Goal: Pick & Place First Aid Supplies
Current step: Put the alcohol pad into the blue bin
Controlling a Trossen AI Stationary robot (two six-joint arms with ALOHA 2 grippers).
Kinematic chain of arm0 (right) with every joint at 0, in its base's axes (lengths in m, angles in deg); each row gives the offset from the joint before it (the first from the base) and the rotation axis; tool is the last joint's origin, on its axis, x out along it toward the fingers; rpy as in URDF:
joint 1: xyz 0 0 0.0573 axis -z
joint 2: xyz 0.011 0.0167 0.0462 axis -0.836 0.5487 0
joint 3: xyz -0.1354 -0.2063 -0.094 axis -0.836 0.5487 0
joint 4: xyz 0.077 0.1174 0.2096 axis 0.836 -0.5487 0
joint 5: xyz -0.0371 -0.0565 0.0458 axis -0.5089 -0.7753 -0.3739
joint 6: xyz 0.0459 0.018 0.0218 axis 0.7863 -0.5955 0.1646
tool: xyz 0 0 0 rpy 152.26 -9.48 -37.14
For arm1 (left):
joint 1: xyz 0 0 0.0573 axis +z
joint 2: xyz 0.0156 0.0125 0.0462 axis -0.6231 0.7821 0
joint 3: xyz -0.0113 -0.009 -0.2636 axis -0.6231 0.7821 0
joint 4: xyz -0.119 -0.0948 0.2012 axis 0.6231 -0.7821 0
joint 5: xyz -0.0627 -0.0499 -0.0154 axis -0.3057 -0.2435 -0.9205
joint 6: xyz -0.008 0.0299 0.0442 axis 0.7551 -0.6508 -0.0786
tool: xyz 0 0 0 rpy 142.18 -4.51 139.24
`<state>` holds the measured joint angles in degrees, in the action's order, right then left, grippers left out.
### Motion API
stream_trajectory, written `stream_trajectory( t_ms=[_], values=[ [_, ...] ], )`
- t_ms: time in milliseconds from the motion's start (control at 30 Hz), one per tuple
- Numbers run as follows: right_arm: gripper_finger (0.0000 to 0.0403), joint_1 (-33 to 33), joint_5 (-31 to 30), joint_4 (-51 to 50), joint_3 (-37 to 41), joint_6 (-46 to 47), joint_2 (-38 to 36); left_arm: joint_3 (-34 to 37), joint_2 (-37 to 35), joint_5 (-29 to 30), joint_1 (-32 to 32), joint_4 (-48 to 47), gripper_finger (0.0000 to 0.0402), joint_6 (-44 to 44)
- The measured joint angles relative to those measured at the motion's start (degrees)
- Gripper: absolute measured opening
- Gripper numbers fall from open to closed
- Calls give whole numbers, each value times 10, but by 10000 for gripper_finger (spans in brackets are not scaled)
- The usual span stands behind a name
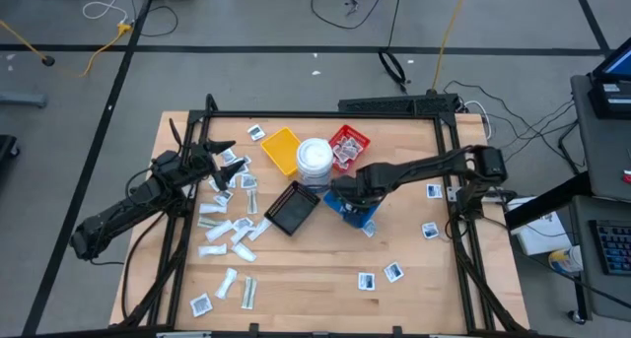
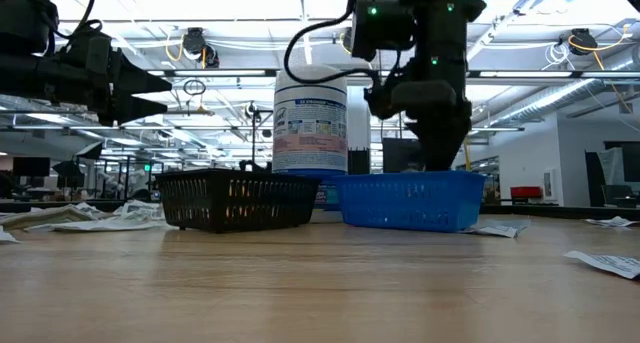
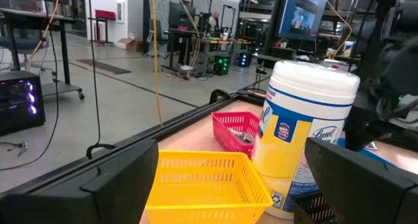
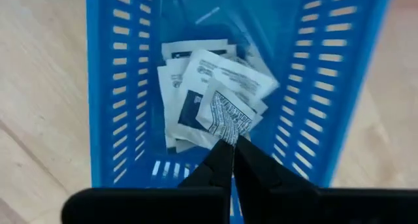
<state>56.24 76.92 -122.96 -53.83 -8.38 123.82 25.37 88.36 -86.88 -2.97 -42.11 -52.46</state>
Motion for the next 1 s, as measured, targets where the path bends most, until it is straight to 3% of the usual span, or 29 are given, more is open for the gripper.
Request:
stream_trajectory(
  t_ms=[133,533,1000],
  values=[
    [19,-4,0,7,4,-19,1,0,0,0,0,0,392,0],
    [166,1,1,2,4,-40,-13,0,0,0,0,0,392,0],
    [167,43,1,-66,4,-1,-88,0,0,0,0,0,392,0]
  ],
)
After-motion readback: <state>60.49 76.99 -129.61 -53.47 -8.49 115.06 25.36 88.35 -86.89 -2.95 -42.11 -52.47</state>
